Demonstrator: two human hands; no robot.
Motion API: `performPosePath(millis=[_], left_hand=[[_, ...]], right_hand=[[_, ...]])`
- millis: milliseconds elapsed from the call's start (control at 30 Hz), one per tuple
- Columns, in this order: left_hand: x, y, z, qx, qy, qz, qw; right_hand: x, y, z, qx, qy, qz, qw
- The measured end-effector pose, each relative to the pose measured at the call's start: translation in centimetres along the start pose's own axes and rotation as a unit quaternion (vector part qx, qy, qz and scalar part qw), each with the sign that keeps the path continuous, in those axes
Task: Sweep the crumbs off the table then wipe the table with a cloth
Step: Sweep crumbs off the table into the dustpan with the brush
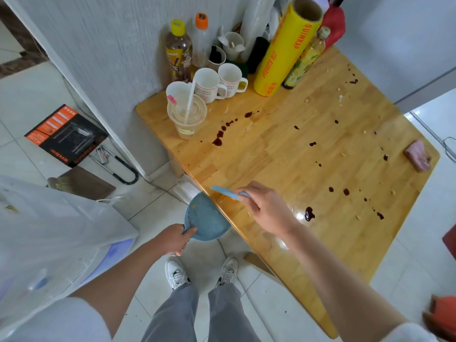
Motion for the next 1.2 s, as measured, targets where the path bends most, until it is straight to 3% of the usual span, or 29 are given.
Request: performPosePath(millis=[100,200,267,467,700,900,1000,1100,1200], left_hand=[[-0.5,0.2,0.0,-0.006,-0.005,0.016,1.0],[-1.5,0.2,0.0,-0.012,-0.015,0.033,0.999],[-2.1,0.1,-0.1,-0.016,-0.017,0.028,0.999],[-2.4,0.5,-0.1,-0.025,-0.008,0.02,0.999],[-2.4,0.2,-0.5,-0.021,-0.012,0.025,0.999],[-2.6,-0.2,-0.5,-0.011,-0.015,-0.007,1.0],[-3.1,-0.1,-0.5,-0.014,-0.024,0.016,0.999],[-4.0,-0.1,-0.5,-0.015,-0.038,0.033,0.999],[-5.1,0.1,-0.5,-0.021,-0.047,0.035,0.998]], right_hand=[[3.3,1.6,-1.3,-0.033,0.08,-0.03,0.996],[5.2,4.3,-2.8,-0.122,0.164,-0.044,0.978],[3.5,4.5,-3.3,-0.143,0.145,-0.043,0.978],[-2.5,0.2,-4.5,-0.099,0.111,0.022,0.989],[2.0,2.4,-2.4,-0.144,0.171,0.009,0.975],[-4.0,-2.3,-1.6,-0.061,0.072,0.021,0.995],[-2.7,-1.5,-4.2,-0.072,0.12,0.025,0.99],[0.3,2.0,-6.4,-0.148,0.198,0.015,0.969],[-0.5,2.2,-7.0,-0.155,0.168,0.013,0.974]])
Point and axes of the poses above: each hand's wrist, its own z-axis towards the middle knuckle, its own x-axis out of the back of the hand, y = z × x, the point moved 7 cm from there along z, towards the middle knuckle, and after that the axes turned 9 degrees about -y, right-handed, at the moved point
